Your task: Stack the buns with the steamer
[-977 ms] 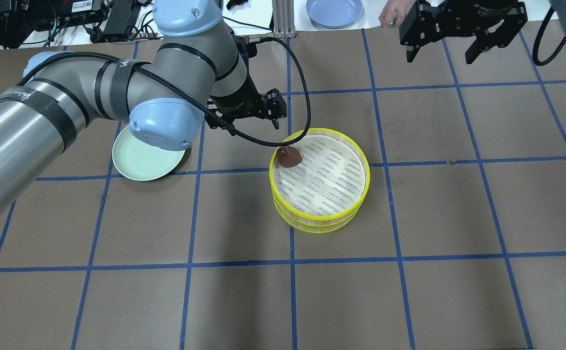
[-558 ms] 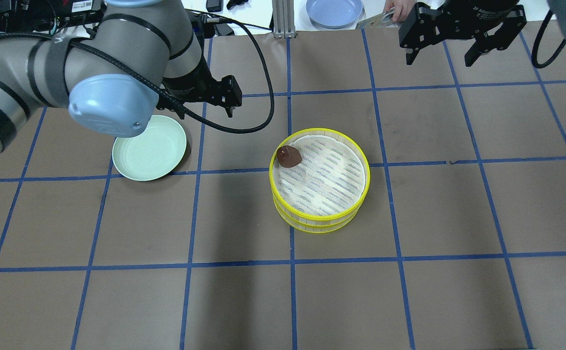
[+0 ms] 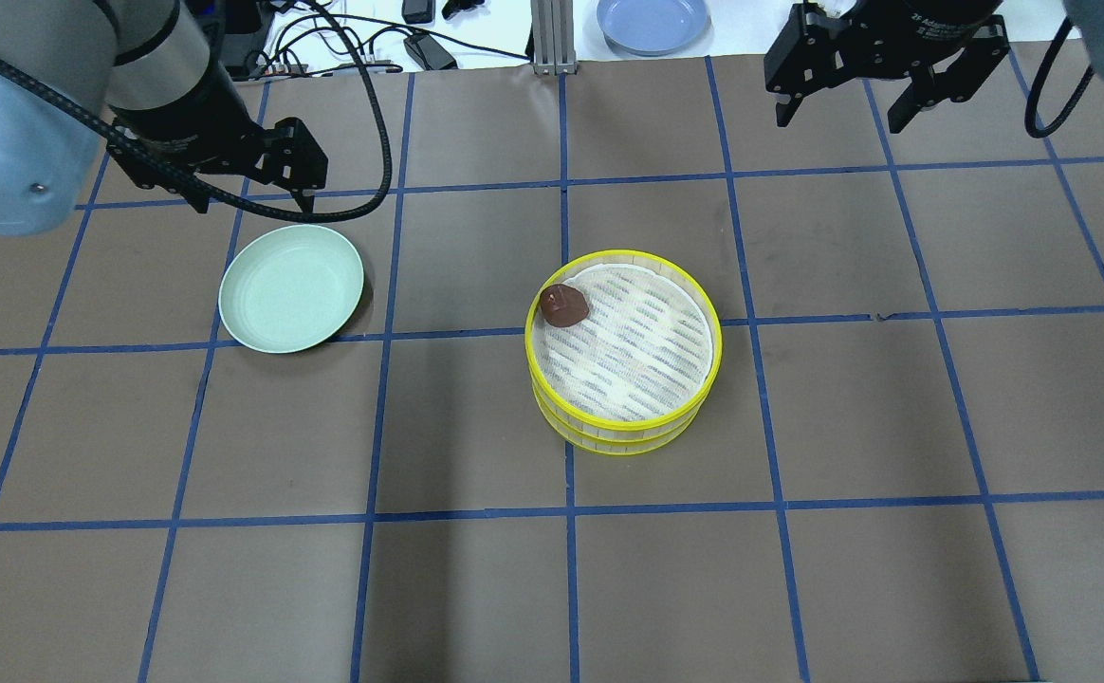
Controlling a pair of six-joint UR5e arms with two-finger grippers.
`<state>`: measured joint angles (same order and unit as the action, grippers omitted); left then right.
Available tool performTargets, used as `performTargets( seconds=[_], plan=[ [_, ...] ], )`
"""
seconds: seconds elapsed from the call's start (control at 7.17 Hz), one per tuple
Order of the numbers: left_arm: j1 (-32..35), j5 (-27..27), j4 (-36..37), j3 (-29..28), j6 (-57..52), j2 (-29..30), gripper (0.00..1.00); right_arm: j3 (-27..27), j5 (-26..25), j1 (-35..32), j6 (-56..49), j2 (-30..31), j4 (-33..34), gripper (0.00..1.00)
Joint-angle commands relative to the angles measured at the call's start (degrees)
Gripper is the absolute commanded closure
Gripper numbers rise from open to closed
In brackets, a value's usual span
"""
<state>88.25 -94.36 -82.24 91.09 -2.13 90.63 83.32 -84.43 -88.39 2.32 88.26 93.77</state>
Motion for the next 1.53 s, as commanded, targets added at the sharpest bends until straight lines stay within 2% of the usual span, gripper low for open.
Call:
performTargets(
  seconds=[0.0,0.56,1.4],
  plan=[
    [-4.22,0.23,-3.0,-0.12,-5.14,-1.67,0.0,0.0,1.28,-0.28,-0.29,0.51,-0.08,0.0],
    [-3.97,-0.65,-4.24,1.02,-4.37,-2.99,0.0,-0.09,-0.83,-0.02,-0.56,2.35,0.36,0.0],
    [-3.7,0.76,-5.65,1.46,-2.35,-3.26,0.0,0.18,-0.39,0.06,-0.56,1.83,0.89,0.0]
  ],
)
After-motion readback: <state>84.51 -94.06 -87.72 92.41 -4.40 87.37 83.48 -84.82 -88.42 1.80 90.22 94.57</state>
